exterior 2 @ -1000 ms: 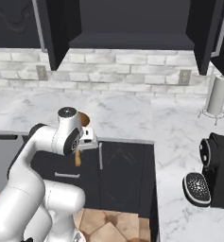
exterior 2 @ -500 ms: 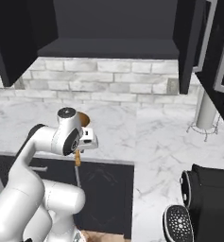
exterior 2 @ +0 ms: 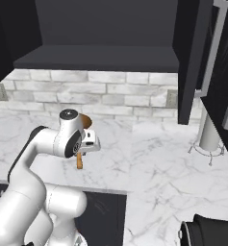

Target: Organize the utensils by type. Pick up the wooden spoons from the counter and place them in the open cabinet. Then pick up the metallic utensils from the counter and place them in the open drawer.

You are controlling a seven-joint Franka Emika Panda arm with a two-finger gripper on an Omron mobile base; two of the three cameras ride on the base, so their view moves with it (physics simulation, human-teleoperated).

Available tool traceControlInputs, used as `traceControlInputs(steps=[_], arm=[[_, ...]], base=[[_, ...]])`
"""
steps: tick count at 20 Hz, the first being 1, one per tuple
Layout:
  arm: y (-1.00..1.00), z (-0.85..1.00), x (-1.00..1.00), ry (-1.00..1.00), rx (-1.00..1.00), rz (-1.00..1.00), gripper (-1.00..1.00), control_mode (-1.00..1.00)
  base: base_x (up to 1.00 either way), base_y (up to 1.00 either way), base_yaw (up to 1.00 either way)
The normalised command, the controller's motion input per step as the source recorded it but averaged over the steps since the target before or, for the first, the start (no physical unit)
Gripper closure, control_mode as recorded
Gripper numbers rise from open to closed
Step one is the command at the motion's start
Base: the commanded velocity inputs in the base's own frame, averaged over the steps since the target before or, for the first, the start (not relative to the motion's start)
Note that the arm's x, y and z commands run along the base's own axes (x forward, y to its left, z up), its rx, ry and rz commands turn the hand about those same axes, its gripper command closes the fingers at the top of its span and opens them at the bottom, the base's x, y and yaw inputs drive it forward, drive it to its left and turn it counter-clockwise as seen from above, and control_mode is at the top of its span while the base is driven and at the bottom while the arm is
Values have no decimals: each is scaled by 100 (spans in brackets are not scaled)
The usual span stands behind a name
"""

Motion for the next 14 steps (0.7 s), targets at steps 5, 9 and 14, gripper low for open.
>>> traceControlInputs(steps=[5, 9, 14], arm=[[0, 0, 0, 0, 0, 0, 100, 100], [0, 0, 0, 0, 0, 0, 100, 100], [0, 0, 0, 0, 0, 0, 100, 100]], base=[[17, -10, 0], [0, 0, 0], [0, 0, 0]])
